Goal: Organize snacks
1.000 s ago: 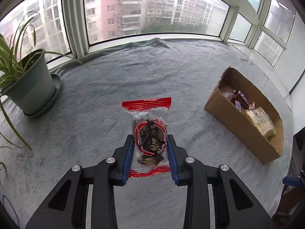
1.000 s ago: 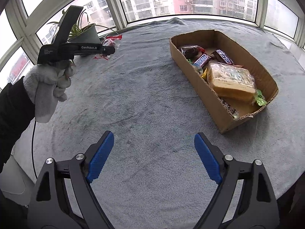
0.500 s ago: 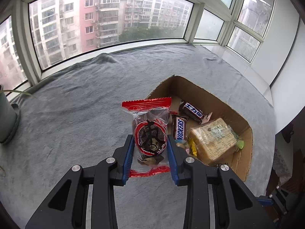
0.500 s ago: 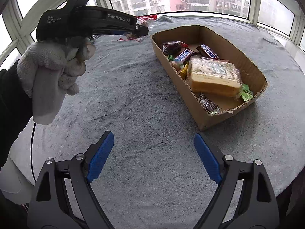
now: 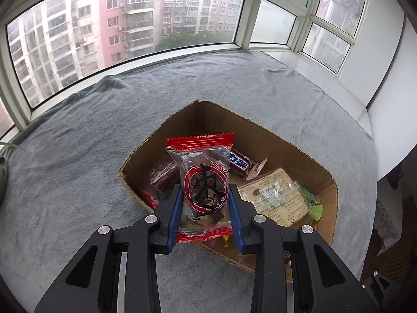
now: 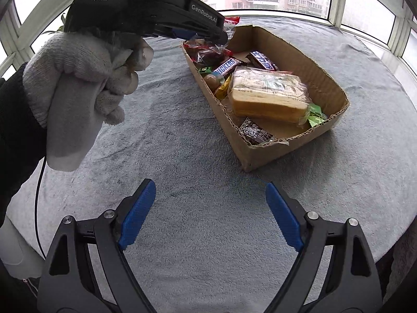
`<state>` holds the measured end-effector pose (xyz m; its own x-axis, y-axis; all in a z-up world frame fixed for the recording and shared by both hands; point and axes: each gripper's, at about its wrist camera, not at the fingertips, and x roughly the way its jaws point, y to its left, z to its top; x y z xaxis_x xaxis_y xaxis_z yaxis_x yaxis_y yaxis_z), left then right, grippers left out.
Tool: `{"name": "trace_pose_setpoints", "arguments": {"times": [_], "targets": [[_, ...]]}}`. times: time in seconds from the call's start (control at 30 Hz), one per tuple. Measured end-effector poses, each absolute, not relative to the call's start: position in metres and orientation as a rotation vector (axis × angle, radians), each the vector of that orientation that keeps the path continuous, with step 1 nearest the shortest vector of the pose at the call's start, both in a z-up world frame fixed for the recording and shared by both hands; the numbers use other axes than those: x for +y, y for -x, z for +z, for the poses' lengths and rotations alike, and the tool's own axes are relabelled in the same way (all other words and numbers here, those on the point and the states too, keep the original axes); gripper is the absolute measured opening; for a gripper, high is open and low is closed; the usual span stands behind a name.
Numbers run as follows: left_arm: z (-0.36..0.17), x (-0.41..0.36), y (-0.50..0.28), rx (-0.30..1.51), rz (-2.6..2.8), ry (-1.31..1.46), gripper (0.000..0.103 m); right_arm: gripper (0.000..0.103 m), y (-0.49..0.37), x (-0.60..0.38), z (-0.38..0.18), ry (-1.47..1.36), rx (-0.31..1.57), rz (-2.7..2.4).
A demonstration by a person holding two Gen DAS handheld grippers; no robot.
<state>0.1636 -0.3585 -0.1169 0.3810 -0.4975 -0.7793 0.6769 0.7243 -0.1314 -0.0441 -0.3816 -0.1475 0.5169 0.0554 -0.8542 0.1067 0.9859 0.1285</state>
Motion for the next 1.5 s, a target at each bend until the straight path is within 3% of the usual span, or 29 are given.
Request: {"name": "trace_pose_setpoints", "arguments": {"times": [0.57,1.13,1.23,1.33,1.43,1.5], "targets": [[-0.119,-0.384,-0.149,0.918,-0.791,-0.255,0.035,0.089,0.044,-0.383,-0.150,-0.187,1.031,-0.038],[-0.074,-0.333,-0.124,0.820,-0.779,-0.205,0.035,0.089,0.045,-0.360,-0.137,-0.168,1.007,-0.049],[-0.066,-0.315,-0.119,0.803,-0.764,-0.184,0.047,0.089,0.046,-0.355,-0.132,-0.164,0.994,-0.064],[-0.058,-0.295,-0.112,0.786,-0.744,-0.166,0.049,0.089,0.049,-0.353,-0.125,-0.167,0.977,-0.087],[-0.052,-0.276,-0.103,0.770,-0.716,-0.160,0.064,0.089,0.052,-0.354,-0.117,-0.180,0.957,-0.116],[-0.050,-0.263,-0.097,0.764,-0.696,-0.150,0.066,0.089,0.054,-0.356,-0.112,-0.193,0.946,-0.136]]}}
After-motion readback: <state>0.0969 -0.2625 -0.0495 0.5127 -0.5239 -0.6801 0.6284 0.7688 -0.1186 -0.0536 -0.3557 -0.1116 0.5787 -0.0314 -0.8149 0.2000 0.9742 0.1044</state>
